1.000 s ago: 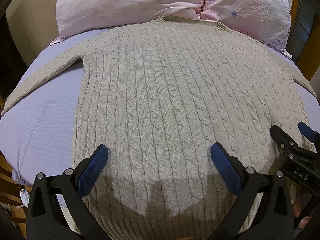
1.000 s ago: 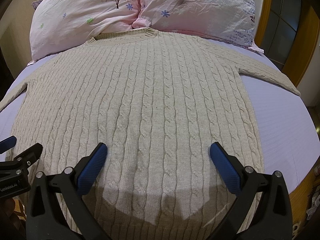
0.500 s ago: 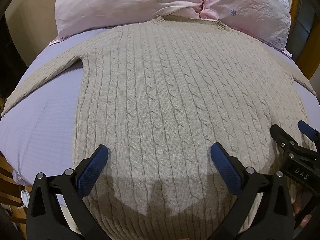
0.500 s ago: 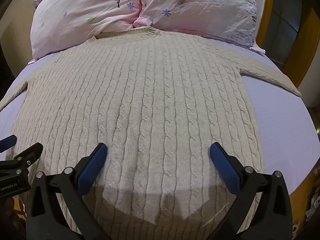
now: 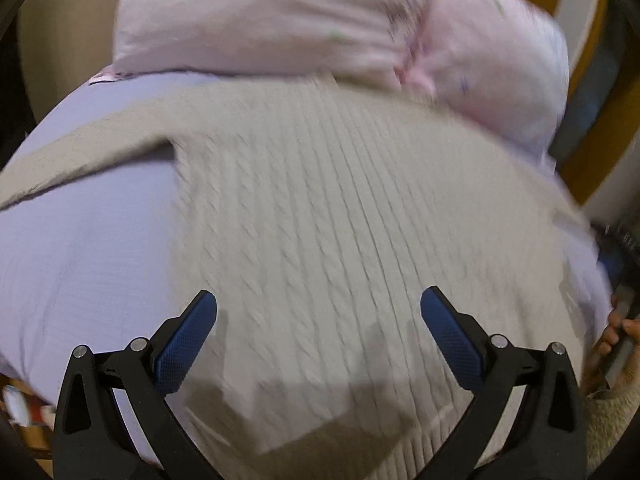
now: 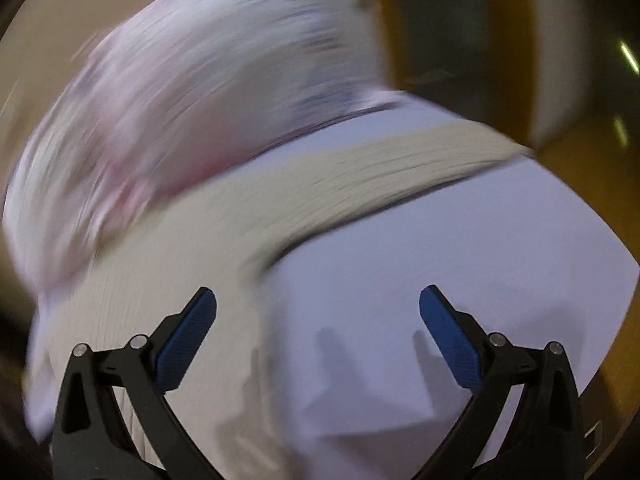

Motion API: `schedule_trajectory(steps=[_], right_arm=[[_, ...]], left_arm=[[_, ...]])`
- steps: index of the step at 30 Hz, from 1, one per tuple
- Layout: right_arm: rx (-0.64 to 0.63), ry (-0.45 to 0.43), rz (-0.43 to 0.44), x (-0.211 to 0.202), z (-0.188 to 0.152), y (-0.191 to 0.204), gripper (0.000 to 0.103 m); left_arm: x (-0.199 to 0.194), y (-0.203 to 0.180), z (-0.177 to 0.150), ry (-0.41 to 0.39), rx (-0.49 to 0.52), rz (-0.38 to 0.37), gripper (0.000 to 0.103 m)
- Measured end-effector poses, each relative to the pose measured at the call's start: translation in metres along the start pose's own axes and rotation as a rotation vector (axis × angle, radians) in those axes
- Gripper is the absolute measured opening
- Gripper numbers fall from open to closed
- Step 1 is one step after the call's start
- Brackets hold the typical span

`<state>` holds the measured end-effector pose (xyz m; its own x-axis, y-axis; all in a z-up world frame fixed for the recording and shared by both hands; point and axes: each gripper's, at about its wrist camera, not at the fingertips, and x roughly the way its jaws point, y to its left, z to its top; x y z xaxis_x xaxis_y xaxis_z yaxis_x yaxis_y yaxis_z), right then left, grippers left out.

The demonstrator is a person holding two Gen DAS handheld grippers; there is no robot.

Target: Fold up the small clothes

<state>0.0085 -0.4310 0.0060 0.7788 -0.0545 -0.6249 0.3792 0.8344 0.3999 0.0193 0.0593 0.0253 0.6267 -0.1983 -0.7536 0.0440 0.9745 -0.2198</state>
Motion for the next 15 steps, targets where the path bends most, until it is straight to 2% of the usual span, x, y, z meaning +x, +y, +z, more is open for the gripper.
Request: schedule_trajectory(steps=[1,3,5,8,9,13,14,15], right_arm=[[0.087,0.003,-0.013,0.007,0.020,-0.026,0.086],[0.220,0.024,-0.026,0.024,0.049,-0.068,0.056],[0.339,0.051,-0.033,0.041,0.070,-0.101,0.044],[0.521,0.074,-0.033,0.062,0.085,-0.146,0.036],[0.580,0.071,-0.014,0.069,0.088,-0.159,0.030],[0.665,0.037,0.030,0.081,0.096,-0.179,0.026],[0.689,0.029,0.038,0.085,0.096,-0.184,0.020],[0.701,0.025,0.045,0.088,0.100,-0.190,0.010]], left_arm=[[-0.003,0.009,0.005,-0.030,-0.024,-0.014,0.102],[-0.007,0.025,0.017,-0.093,-0.058,-0.033,0.102],[-0.009,0.039,0.026,-0.147,-0.074,-0.054,0.102],[-0.008,0.054,0.037,-0.170,-0.103,-0.041,0.102],[-0.009,0.059,0.039,-0.176,-0.113,-0.040,0.102],[-0.008,0.079,0.050,-0.195,-0.165,-0.014,0.102],[-0.008,0.086,0.054,-0.199,-0.184,0.011,0.102],[-0.012,0.095,0.051,-0.206,-0.193,0.020,0.102]])
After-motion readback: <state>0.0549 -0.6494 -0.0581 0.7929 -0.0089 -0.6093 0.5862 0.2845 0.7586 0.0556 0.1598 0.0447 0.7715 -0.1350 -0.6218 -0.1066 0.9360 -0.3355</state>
